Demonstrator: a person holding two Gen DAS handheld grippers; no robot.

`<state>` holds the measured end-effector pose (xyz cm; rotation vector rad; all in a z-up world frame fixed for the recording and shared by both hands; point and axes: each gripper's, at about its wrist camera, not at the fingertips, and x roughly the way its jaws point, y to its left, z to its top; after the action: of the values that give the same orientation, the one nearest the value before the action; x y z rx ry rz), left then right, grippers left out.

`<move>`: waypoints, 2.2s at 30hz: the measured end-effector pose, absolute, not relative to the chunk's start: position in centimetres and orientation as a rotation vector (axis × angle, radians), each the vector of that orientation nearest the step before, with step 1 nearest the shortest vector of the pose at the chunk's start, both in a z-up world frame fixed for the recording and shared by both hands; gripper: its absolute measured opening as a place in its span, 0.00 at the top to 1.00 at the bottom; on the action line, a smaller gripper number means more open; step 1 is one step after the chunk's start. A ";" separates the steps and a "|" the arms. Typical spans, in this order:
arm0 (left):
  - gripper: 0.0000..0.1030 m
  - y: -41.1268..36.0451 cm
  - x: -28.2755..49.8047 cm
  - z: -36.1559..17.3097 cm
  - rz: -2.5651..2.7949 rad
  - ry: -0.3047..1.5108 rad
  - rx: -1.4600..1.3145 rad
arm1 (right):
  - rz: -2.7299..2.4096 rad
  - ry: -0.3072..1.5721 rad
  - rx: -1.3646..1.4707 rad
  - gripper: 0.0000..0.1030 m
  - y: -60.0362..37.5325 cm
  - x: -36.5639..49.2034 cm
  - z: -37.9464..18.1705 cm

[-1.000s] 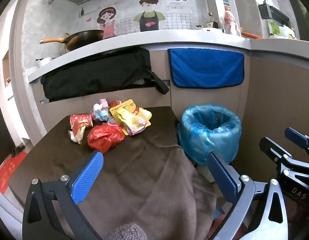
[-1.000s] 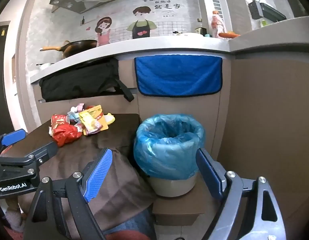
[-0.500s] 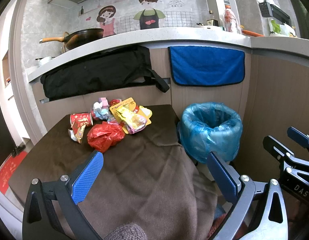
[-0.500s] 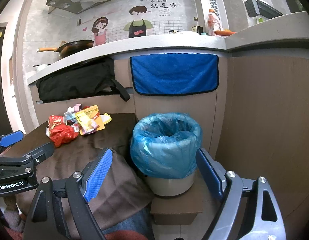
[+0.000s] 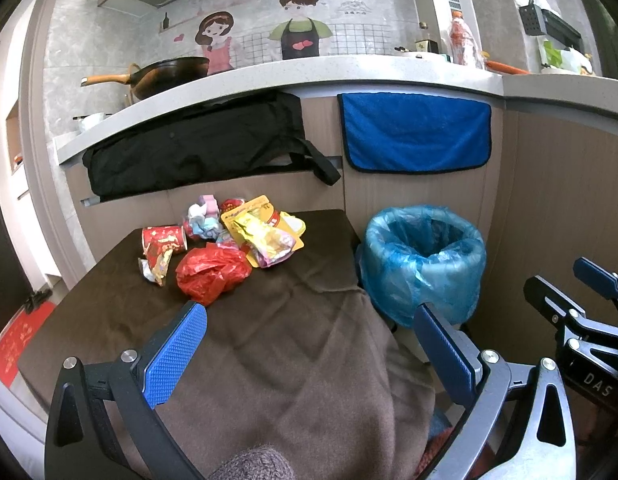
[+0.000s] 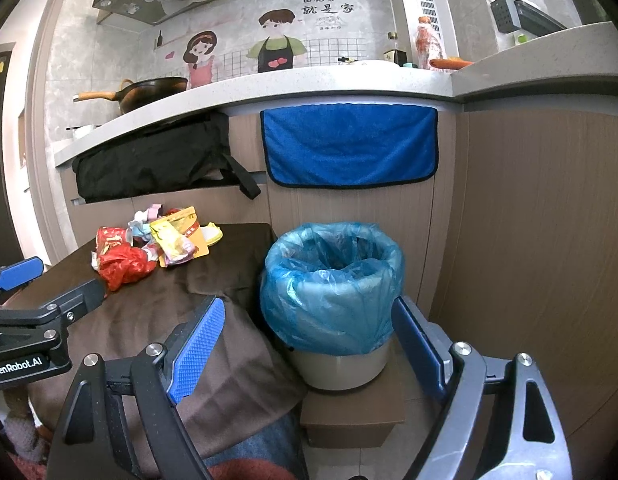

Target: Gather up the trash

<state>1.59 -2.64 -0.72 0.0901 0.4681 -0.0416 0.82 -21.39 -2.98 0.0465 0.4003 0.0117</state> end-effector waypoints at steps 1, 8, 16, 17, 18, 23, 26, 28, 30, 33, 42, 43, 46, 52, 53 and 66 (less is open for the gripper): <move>0.01 -2.6 1.6 -0.7 -0.042 0.468 0.089 | 0.011 0.401 0.047 0.19 -21.4 0.8 -3.0; 0.01 -2.5 1.6 -0.8 -0.041 0.467 0.087 | 0.008 0.403 0.051 0.19 -21.6 0.8 -3.0; 0.01 -2.5 1.6 -0.8 -0.041 0.467 0.088 | 0.010 0.405 0.052 0.19 -21.6 0.9 -3.1; 0.01 -2.5 1.6 -0.8 -0.041 0.468 0.087 | 0.010 0.405 0.052 0.19 -21.6 0.9 -3.1; 0.01 -2.5 1.7 -0.8 -0.041 0.468 0.087 | 0.009 0.405 0.051 0.19 -21.6 0.9 -3.1; 0.01 -2.5 1.6 -0.8 -0.041 0.468 0.088 | 0.008 0.406 0.051 0.19 -21.6 0.9 -3.1; 0.01 -2.4 1.7 -0.8 -0.041 0.468 0.087 | 0.006 0.405 0.050 0.19 -21.6 0.9 -3.1; 0.01 -2.4 1.7 -0.8 -0.041 0.468 0.087 | 0.007 0.407 0.051 0.19 -21.7 0.9 -3.1; 0.01 -2.4 1.7 -0.8 -0.042 0.468 0.087 | 0.007 0.407 0.051 0.19 -21.7 0.9 -3.1; 0.01 -2.4 1.7 -0.8 -0.042 0.468 0.087 | 0.008 0.407 0.050 0.19 -21.7 0.9 -3.1; 0.01 -2.3 1.7 -0.9 -0.040 0.459 0.077 | 0.008 0.408 0.050 0.19 -21.7 0.9 -3.2; 0.01 -2.2 1.6 -1.0 -0.040 0.460 0.078 | 0.008 0.408 0.051 0.19 -21.7 0.9 -3.2; 0.01 -2.2 1.6 -1.2 -0.045 0.467 0.079 | 0.008 0.410 0.050 0.19 -21.8 1.0 -3.3; 0.01 -2.1 2.3 -1.6 -0.079 0.474 0.080 | 0.006 0.416 0.044 0.19 -21.8 1.2 -3.4; 0.01 -2.1 2.6 -1.5 -0.088 0.476 0.081 | 0.008 0.420 0.044 0.19 -21.9 1.3 -3.4; 0.01 -1.0 9.2 -0.8 -0.149 0.507 0.027 | 0.008 0.462 0.033 0.19 -22.5 7.7 -2.9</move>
<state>9.19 -0.99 -0.79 0.0266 0.5070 -0.1487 7.74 -22.48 -2.89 0.0329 0.4615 0.0084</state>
